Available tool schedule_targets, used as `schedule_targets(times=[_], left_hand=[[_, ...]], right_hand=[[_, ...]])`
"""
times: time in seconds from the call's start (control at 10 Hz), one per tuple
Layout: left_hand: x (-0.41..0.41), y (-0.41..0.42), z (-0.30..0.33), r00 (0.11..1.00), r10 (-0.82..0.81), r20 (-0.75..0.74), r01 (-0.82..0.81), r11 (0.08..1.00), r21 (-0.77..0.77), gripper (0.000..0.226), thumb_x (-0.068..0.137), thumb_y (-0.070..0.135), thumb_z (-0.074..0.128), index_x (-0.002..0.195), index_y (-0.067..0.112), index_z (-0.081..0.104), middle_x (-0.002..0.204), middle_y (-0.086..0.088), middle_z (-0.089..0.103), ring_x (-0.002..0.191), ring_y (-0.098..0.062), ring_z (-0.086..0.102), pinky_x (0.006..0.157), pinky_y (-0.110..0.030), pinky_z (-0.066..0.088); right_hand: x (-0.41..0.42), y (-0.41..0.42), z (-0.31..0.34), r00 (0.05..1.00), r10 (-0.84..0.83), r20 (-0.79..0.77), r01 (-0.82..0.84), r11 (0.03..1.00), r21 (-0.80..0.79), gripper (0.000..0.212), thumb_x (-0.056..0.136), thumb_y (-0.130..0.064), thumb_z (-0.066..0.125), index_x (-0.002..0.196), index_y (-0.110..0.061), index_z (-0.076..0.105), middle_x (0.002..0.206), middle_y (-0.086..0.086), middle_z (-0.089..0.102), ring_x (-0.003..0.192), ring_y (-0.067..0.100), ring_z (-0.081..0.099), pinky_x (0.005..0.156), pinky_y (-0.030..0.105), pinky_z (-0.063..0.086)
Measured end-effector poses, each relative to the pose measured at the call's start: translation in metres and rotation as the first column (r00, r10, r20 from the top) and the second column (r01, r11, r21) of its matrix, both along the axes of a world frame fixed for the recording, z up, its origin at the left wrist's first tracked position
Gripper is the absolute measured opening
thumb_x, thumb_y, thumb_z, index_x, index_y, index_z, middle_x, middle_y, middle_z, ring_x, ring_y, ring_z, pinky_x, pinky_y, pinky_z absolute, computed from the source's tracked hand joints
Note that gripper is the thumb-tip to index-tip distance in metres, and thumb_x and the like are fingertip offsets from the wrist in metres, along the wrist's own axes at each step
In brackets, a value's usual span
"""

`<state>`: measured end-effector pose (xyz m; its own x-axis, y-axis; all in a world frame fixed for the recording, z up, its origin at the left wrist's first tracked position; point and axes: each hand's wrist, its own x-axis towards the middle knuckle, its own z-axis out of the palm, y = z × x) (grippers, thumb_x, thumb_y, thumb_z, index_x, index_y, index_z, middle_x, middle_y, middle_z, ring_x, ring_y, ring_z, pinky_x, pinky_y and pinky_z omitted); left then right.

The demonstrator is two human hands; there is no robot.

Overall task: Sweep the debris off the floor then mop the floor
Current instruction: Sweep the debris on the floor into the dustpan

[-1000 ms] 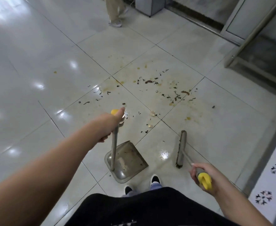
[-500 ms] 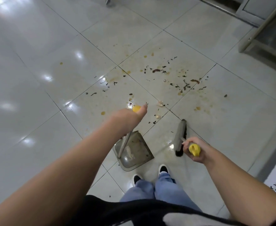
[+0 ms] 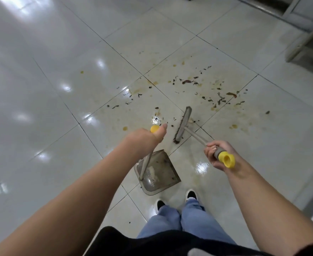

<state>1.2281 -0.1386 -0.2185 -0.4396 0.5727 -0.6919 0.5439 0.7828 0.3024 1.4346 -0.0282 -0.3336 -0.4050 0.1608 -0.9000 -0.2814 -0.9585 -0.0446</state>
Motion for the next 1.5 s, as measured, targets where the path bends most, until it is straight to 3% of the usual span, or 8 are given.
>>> schedule_targets(times=[0.2,0.3,0.4,0.6,0.7,0.9,1.2,1.5], left_hand=[[0.009,0.009,0.015,0.995,0.029,0.097,-0.033,0.999,0.037,0.072,0.077,0.078,0.031,0.061,0.010,0.047,0.055,-0.003,0.043,0.043,-0.018,0.039,0.044,-0.022,0.033],[0.020,0.024,0.029,0.987,0.002,0.161,-0.016,0.996,0.086,0.076,0.071,0.083,0.030,0.064,0.010,0.050,0.049,-0.001,0.040,0.038,-0.015,0.033,0.042,-0.020,0.030],[0.043,0.041,0.042,0.979,-0.017,0.202,-0.008,0.993,0.122,0.075,0.070,0.084,0.030,0.066,0.012,0.050,0.037,0.005,0.038,0.033,-0.012,0.031,0.039,-0.016,0.029],[0.112,0.086,0.048,0.949,-0.111,0.296,0.079,0.990,0.121,0.071,0.073,0.083,0.032,0.057,0.014,0.045,0.038,0.006,0.040,0.031,-0.010,0.034,0.035,-0.015,0.031],[0.152,0.118,0.051,0.915,-0.150,0.375,0.129,0.988,0.080,0.068,0.077,0.078,0.032,0.056,0.015,0.046,0.042,0.005,0.043,0.034,-0.010,0.037,0.035,-0.018,0.033],[0.223,0.190,0.045,0.935,-0.121,0.332,0.094,0.991,0.097,0.067,0.082,0.072,0.036,0.062,0.009,0.048,0.043,0.001,0.044,0.033,-0.011,0.038,0.033,-0.016,0.033],[0.290,0.265,0.022,0.939,-0.038,0.340,0.005,0.995,0.096,0.065,0.085,0.069,0.035,0.058,0.010,0.044,0.045,-0.002,0.042,0.034,-0.012,0.037,0.041,-0.019,0.032],[0.291,0.368,0.039,0.905,-0.112,0.410,0.078,0.992,0.099,0.065,0.083,0.070,0.037,0.065,0.009,0.048,0.047,-0.002,0.046,0.037,-0.014,0.042,0.042,-0.022,0.037]], right_hand=[[0.053,-0.025,0.024,1.000,-0.027,0.015,0.026,0.999,0.043,0.029,0.094,-0.006,0.033,0.066,-0.012,0.036,0.040,0.001,0.039,0.025,0.005,0.040,0.027,0.011,0.035],[0.084,-0.037,0.024,0.994,-0.104,0.045,0.100,0.992,0.082,0.026,0.094,-0.005,0.036,0.069,-0.010,0.042,0.048,0.002,0.046,0.032,0.006,0.047,0.033,0.011,0.040],[0.114,-0.037,0.031,0.989,-0.136,0.065,0.132,0.989,0.067,0.026,0.093,-0.004,0.036,0.068,-0.012,0.038,0.041,0.002,0.042,0.025,0.006,0.042,0.027,0.011,0.037],[0.190,-0.006,0.038,0.981,-0.107,0.160,0.087,0.989,0.122,0.030,0.095,-0.005,0.035,0.066,-0.010,0.039,0.034,0.002,0.041,0.021,0.006,0.041,0.025,0.011,0.034],[0.250,0.015,0.045,0.975,-0.160,0.153,0.137,0.978,0.155,0.028,0.095,-0.005,0.036,0.068,-0.012,0.038,0.035,0.001,0.040,0.022,0.005,0.041,0.025,0.010,0.034],[0.356,0.062,0.057,0.968,-0.189,0.165,0.159,0.971,0.177,0.031,0.095,-0.004,0.035,0.065,-0.011,0.039,0.035,0.001,0.041,0.021,0.005,0.040,0.025,0.009,0.034],[0.401,0.151,0.063,0.959,-0.142,0.247,0.086,0.971,0.225,0.034,0.097,-0.004,0.032,0.064,-0.011,0.036,0.030,0.002,0.037,0.019,0.008,0.038,0.024,0.009,0.032],[0.402,0.255,0.060,0.933,-0.117,0.340,0.040,0.973,0.225,0.031,0.095,-0.001,0.034,0.066,-0.010,0.039,0.033,0.003,0.039,0.020,0.009,0.040,0.026,0.010,0.035]])
